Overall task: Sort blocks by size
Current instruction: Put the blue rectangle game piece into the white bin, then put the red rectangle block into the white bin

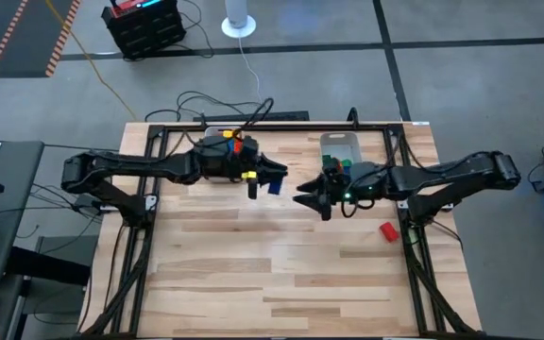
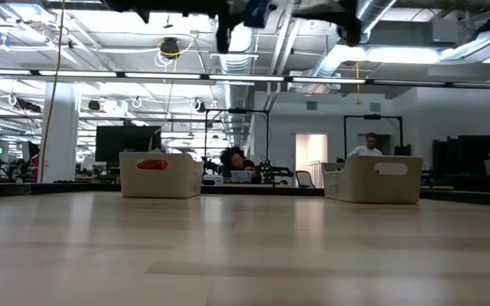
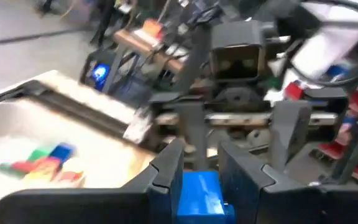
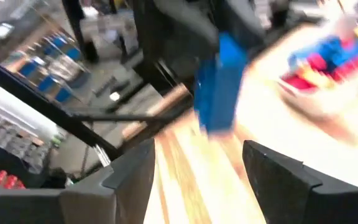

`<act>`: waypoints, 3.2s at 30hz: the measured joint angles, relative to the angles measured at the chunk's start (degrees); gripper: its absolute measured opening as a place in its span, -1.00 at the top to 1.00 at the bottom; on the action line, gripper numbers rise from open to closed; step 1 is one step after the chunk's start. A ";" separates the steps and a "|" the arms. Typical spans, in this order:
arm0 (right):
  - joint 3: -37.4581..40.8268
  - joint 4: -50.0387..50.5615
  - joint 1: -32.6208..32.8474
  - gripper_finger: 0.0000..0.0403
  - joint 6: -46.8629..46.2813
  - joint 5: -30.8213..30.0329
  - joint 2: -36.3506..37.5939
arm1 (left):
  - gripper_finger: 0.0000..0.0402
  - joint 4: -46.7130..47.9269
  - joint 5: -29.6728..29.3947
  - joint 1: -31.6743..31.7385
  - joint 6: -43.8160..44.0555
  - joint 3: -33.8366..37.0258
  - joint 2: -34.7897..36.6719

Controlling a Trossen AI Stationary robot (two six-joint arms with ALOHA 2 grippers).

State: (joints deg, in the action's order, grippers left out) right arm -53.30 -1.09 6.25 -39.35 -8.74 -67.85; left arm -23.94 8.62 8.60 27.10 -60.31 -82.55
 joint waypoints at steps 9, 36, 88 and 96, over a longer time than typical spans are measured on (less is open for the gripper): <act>0.02 14.00 3.60 -0.34 -5.46 -3.12 2.99 | 0.61 30.85 -5.30 12.18 -7.08 -0.04 5.98; 0.13 66.47 5.58 -0.35 -24.96 17.86 -0.97 | -0.21 51.59 -11.89 30.29 -11.87 0.45 2.67; 9.62 59.30 -1.56 -0.34 -12.43 30.69 -23.22 | -0.23 72.14 -8.94 17.75 -16.53 -20.00 15.22; -2.53 65.87 3.23 -0.34 -17.27 23.91 -21.99 | -0.23 72.30 -8.95 17.75 -17.87 -20.00 15.18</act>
State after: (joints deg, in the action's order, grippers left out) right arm -55.83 64.78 9.48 -56.63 15.18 -89.84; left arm 48.36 -0.33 26.35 9.23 -80.31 -67.37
